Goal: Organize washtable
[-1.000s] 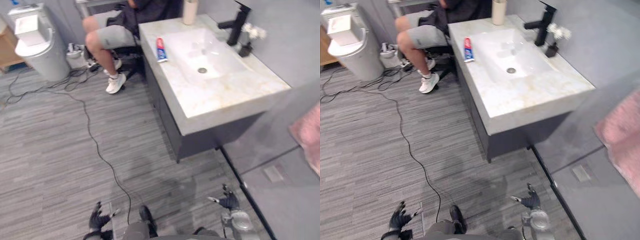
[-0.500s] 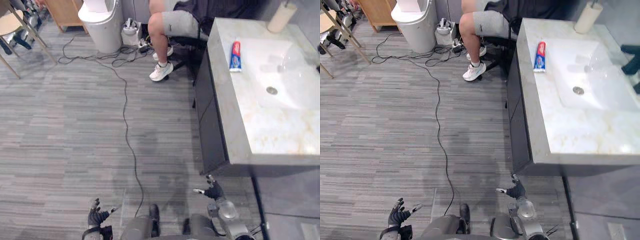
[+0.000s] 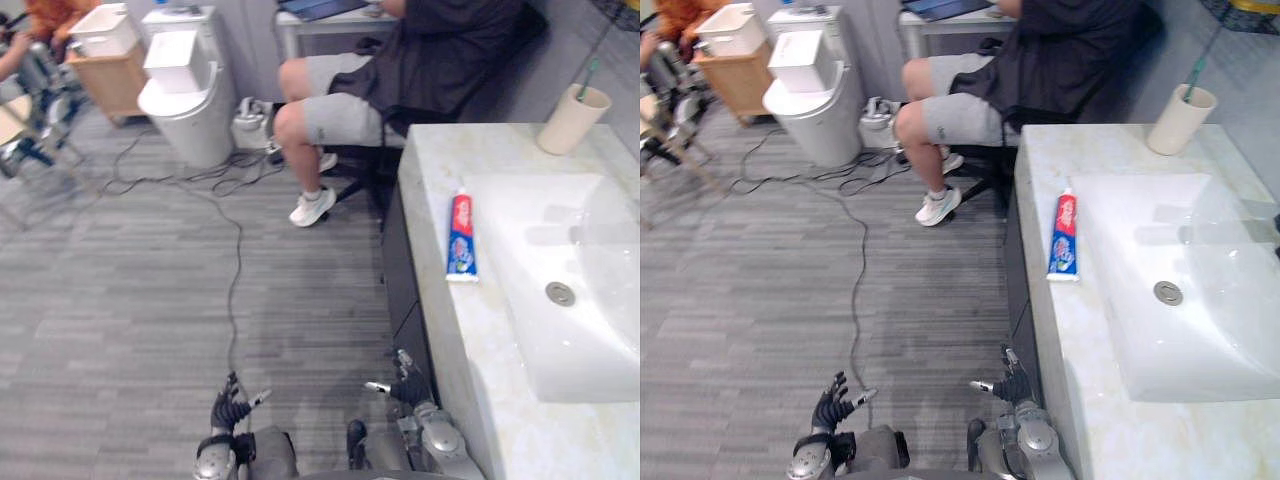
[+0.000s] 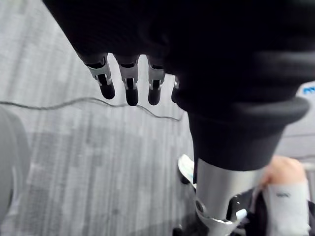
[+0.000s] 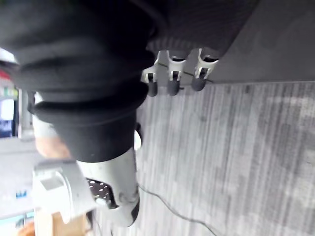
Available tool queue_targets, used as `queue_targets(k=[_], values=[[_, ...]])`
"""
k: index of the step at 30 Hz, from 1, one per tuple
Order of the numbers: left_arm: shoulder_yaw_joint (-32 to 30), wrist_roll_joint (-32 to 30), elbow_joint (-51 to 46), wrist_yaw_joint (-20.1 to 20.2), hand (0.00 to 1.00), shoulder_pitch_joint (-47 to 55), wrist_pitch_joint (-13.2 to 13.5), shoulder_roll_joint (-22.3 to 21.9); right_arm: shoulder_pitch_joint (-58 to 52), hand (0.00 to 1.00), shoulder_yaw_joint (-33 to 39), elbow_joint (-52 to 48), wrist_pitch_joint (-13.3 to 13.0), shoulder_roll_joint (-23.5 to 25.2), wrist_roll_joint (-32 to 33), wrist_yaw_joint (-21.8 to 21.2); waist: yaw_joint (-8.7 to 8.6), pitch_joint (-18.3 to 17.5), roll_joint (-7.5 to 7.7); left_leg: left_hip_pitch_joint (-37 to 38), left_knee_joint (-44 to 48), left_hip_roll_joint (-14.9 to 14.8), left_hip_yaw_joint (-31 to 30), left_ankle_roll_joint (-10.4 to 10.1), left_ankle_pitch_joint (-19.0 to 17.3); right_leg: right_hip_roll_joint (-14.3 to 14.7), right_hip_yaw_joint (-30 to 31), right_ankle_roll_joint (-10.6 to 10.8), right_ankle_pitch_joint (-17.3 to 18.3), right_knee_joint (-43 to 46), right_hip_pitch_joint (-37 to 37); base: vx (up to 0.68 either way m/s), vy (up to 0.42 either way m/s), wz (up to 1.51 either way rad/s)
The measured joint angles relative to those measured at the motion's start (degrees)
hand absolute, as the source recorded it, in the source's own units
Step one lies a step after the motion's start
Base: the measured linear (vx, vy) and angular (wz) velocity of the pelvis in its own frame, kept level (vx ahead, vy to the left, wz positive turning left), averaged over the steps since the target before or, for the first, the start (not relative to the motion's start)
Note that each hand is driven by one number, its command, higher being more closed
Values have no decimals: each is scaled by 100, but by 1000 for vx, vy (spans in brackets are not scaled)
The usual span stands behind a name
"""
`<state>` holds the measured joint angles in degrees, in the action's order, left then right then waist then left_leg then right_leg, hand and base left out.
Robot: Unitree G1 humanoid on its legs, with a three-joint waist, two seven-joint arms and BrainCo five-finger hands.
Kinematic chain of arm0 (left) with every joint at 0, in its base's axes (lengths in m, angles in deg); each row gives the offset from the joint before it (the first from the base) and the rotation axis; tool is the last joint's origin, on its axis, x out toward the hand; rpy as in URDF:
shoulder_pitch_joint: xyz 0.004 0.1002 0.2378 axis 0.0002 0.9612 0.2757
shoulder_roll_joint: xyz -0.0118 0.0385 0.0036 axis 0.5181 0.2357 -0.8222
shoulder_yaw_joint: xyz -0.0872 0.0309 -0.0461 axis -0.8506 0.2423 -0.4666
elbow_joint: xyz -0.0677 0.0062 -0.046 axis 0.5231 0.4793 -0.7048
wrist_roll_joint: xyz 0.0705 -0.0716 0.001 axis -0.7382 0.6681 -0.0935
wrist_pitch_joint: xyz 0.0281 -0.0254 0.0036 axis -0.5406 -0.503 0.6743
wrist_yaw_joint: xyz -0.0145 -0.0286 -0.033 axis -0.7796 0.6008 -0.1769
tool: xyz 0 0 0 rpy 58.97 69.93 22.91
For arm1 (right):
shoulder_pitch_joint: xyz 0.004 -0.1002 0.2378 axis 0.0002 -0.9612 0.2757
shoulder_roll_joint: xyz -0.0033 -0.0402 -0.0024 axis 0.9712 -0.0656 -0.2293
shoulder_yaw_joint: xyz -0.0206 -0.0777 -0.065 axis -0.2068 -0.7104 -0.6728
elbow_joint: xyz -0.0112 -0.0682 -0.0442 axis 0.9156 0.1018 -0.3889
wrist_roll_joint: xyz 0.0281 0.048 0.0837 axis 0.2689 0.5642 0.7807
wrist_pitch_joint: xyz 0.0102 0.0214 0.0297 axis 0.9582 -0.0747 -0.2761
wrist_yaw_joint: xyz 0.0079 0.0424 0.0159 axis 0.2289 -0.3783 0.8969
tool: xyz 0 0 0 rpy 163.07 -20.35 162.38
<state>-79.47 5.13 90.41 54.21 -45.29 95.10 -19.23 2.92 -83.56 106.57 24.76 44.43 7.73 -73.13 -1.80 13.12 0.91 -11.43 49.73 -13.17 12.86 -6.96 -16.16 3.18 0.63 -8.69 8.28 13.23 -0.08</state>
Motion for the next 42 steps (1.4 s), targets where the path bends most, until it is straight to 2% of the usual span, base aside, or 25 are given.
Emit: queue_targets(k=[3,4,5,7,8,10,11,12,14,15,17,18,19,20,21,24,25,27,33,34,35,36,40,41,42], values=[[-2,0,-151,3,0,-2,-2,-28,-93,0,122,-143,22,-26,-8,3,133,-1,78,-273,-1614,253,-440,43,-2,-73,822,152,99,-258,412,485,208,-143],[11,1,-183,1,0,-15,-2,-34,-160,0,182,-185,22,-39,-20,-23,144,-28,53,-322,-2314,435,-909,-55,64,-122,1137,296,237,-248,512,429,298,-139],[31,2,-182,-9,0,-65,-2,-55,-210,0,231,-183,23,-52,-33,-23,179,-73,46,-325,-2856,468,-1123,-17,286,-127,1393,454,333,-220,555,432,362,-140],[53,-1,-192,-7,0,16,3,-153,-396,0,308,-209,21,-157,-56,-18,259,-262,-203,-257,-3127,334,-1177,2,929,-54,1824,754,720,-52,568,470,508,-156],[51,-3,-178,-6,0,21,-22,-140,-403,0,337,-123,93,-64,-59,-11,271,-329,36,-189,-2853,420,-919,47,887,-210,2075,935,1003,241,558,405,479,-157],[52,-5,-191,-6,0,39,-19,17,-516,0,339,-140,108,40,-63,-14,235,-533,345,-20,-2924,589,-434,209,720,-489,2055,1125,1067,679,212,302,358,-117],[46,-12,-188,-7,0,28,-20,121,-533,0,343,-124,113,66,-68,-20,249,-605,474,233,-3003,580,16,357,624,-642,1695,1380,942,1064,-44,335,417,-156],[58,-62,-153,-4,0,25,-21,185,-447,0,349,-24,105,92,-68,-22,259,-611,493,535,-3195,597,365,396,596,-834,1173,1515,899,1355,-268,326,408,-184],[91,-118,-133,-1,0,-30,-21,231,-243,0,351,237,104,111,-68,-34,234,-582,424,987,-3567,625,867,398,598,-1123,62,1476,924,1669,-579,170,270,-149],[97,-125,10,5,0,-137,-21,311,-24,0,353,557,105,100,-94,-71,134,-554,287,1245,-3816,606,1190,423,615,-1214,-1047,1355,944,1645,-767,136,242,-114],[93,-122,254,8,0,-347,-26,489,234,0,413,921,105,92,-223,-126,-5,-509,209,1431,-4028,603,1610,429,619,-1213,-2117,1235,921,1594,-1030,143,183,-122],[88,-114,490,10,0,-514,-59,583,306,0,469,1154,107,66,-280,-123,-65,-474,158,1557,-4092,599,1853,429,619,-1168,-2792,847,730,1429,-1155,122,104,-102],[88,-113,517,10,0,-528,-65,592,309,0,473,1179,107,63,-280,-123,-66,-473,155,1571,-4093,601,1881,429,619,-1156,-2835,786,692,1388,-1165,149,48,-88],[89,-115,678,17,0,-600,-92,623,252,0,521,1286,107,40,-278,-121,-80,-468,185,1691,-4062,672,1971,422,615,-1009,-2830,518,330,992,-1172,112,-23,-48],[89,-115,703,19,0,-595,-105,627,215,0,546,1316,107,32,-278,-122,-93,-470,225,1758,-4043,734,2002,403,603,-989,-2775,457,172,858,-1148,224,-70,-65],[83,-127,757,43,0,-567,-138,439,54,0,658,1351,28,-123,-237,-287,-195,-374,76,1578,-2751,323,1977,137,426,-738,-2435,395,273,503,-824,258,-109,-80],[80,-129,759,70,0,-567,-139,319,26,0,550,1195,22,-223,-277,-555,-161,-305,12,1217,-1818,73,1780,143,348,-579,-2213,352,235,336,-712,135,-60,-108],[111,-131,758,132,0,-630,-140,119,27,0,447,1161,26,-302,-275,-774,-49,-259,-26,895,-1281,-14,1182,197,154,-439,-1864,343,232,226,-595,117,-16,-106],[63,-119,792,87,0,-667,-138,62,318,0,681,1698,40,-240,-267,-680,19,-220,-9,543,-2861,399,-745,154,100,-405,-840,510,242,170,-329,70,159,-89],[23,-110,871,2,0,-640,-137,79,273,0,833,1735,-28,-282,-245,-546,65,-236,-221,581,-3223,385,-1001,-115,371,-319,-594,719,263,203,-338,38,221,-91],[10,-110,920,-23,0,-620,-139,106,279,0,915,1780,-18,-269,-192,-454,75,-239,-235,635,-3230,406,-978,0,456,-320,-468,804,255,198,-332,125,350,-120],[-17,-110,1038,-29,0,-565,-145,213,280,0,1354,1912,90,-233,71,-176,78,-309,-185,791,-3453,606,-756,58,448,-459,-179,1079,82,-111,-187,183,371,-76],[-16,-114,1273,-34,0,-568,-170,330,259,0,1777,2101,163,-426,221,87,-42,-407,-82,1184,-4081,987,-490,429,781,-759,36,1269,-171,-510,-56,174,248,-32],[89,-192,1836,-22,0,-561,-243,452,315,0,1969,2507,238,-479,452,142,-52,-667,-30,1818,-5184,1199,-783,568,1331,-856,-82,1406,-574,-1186,267,45,44,-9],[89,-192,1836,-22,0,-560,-243,452,312,0,1969,2507,237,-478,452,142,-51,-663,-17,1818,-5184,1201,-783,568,1331,-858,-82,1406,-574,-1183,267,0,0,0]])
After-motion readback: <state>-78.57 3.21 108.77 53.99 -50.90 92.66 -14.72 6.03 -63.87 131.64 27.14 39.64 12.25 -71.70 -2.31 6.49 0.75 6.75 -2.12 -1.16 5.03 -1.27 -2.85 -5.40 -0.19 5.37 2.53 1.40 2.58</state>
